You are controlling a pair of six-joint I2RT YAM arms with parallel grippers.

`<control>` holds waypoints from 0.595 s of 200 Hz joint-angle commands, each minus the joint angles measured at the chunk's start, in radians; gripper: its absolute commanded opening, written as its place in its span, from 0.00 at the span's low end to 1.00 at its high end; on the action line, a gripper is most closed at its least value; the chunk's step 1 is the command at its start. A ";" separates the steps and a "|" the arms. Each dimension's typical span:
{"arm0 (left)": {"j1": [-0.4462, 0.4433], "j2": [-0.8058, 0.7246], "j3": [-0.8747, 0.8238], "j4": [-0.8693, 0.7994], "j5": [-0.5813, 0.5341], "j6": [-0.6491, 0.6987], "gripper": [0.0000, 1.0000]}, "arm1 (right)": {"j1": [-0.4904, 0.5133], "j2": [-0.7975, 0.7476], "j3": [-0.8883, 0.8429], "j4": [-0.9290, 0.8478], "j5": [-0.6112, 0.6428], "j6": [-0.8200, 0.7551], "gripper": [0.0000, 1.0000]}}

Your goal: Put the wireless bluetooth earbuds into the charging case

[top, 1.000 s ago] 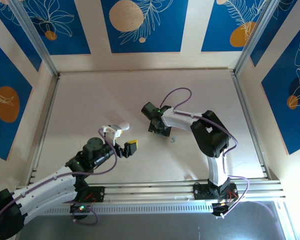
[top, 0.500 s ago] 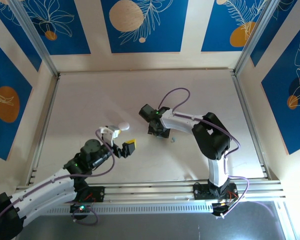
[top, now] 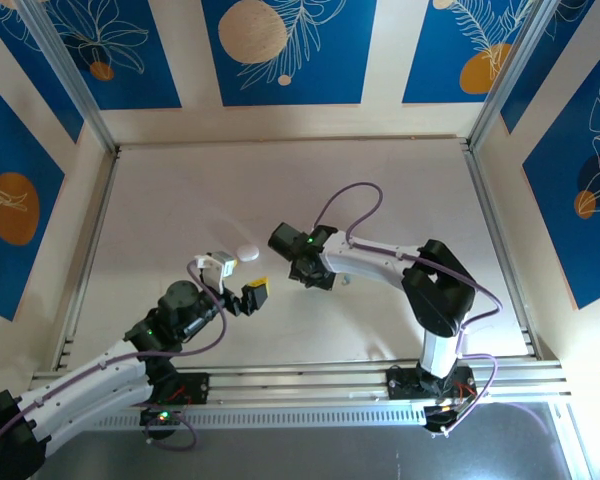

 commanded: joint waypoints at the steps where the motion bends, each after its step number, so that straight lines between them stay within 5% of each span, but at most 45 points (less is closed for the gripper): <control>1: -0.007 -0.019 -0.009 -0.004 -0.020 0.027 1.00 | 0.032 0.017 -0.008 -0.049 0.029 0.108 0.54; 119: -0.007 -0.056 -0.007 -0.029 -0.024 0.026 1.00 | 0.091 0.138 0.033 -0.082 0.008 0.223 0.57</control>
